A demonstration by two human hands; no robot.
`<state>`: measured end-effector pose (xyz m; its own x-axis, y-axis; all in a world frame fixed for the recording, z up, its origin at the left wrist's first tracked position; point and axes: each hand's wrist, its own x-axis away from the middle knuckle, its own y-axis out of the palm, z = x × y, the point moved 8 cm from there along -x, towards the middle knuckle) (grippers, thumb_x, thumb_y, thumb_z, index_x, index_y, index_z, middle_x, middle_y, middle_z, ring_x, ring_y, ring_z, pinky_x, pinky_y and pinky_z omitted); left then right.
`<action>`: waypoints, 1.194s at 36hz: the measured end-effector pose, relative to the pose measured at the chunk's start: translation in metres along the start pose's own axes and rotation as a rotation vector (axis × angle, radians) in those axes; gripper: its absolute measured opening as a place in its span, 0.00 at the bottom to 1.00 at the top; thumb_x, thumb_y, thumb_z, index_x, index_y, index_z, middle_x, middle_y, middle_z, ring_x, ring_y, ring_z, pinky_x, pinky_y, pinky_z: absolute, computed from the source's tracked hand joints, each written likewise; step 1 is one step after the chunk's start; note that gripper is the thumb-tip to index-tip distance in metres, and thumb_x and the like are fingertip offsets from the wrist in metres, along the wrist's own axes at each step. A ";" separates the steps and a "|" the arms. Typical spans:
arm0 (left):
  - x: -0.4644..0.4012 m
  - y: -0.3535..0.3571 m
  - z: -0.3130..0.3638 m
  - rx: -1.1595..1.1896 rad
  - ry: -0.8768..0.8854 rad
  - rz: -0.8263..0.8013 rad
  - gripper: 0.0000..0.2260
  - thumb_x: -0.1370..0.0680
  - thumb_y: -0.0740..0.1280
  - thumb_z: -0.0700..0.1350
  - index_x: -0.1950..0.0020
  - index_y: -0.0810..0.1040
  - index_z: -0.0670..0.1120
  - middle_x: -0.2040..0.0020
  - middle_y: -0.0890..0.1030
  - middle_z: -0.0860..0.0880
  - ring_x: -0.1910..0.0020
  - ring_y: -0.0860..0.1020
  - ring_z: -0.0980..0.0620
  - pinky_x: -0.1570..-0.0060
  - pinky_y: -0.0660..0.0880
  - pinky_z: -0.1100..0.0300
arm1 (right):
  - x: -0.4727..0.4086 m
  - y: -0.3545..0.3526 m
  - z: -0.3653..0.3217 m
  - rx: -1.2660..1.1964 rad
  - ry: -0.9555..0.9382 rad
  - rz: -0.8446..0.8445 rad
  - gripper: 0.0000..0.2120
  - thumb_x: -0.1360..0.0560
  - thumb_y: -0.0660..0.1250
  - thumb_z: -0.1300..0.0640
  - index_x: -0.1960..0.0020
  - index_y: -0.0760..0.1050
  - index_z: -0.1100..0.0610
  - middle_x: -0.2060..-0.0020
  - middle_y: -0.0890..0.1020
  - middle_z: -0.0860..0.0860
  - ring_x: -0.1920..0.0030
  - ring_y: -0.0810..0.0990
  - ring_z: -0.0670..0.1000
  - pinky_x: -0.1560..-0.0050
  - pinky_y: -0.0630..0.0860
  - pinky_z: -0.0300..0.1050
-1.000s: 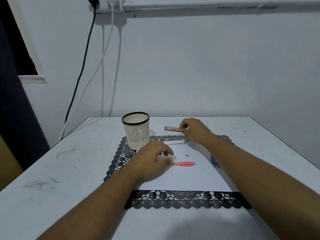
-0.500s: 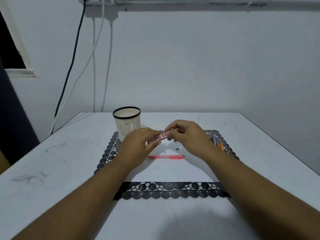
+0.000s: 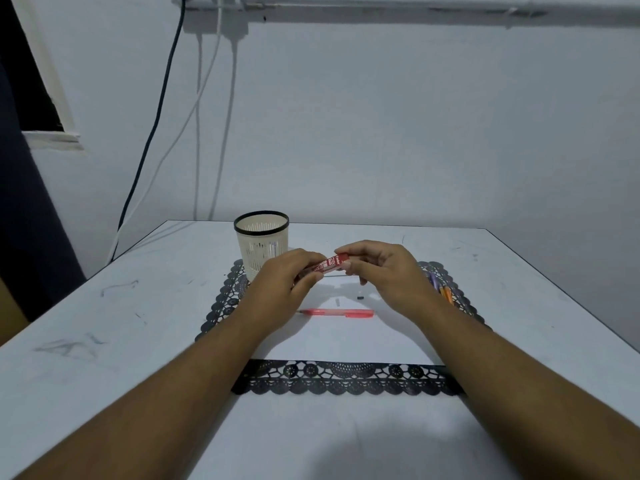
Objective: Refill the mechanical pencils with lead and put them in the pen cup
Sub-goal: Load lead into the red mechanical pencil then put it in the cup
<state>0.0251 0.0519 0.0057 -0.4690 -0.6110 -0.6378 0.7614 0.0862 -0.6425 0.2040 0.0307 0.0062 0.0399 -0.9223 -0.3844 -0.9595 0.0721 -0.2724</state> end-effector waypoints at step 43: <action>0.005 -0.005 -0.003 0.763 -0.316 0.142 0.07 0.22 0.72 0.43 0.44 0.83 0.46 0.58 0.77 0.45 0.62 0.70 0.49 0.62 0.70 0.59 | 0.014 0.049 0.042 -0.847 0.591 0.106 0.05 0.20 0.68 0.64 0.45 0.80 0.65 0.60 0.86 0.58 0.70 0.79 0.47 0.71 0.76 0.36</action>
<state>0.0173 0.0503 0.0048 -0.2852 -0.8361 -0.4686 0.9509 -0.3083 -0.0286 0.1689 0.0374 -0.0497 0.0200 -0.9823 0.1862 -0.8409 0.0842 0.5345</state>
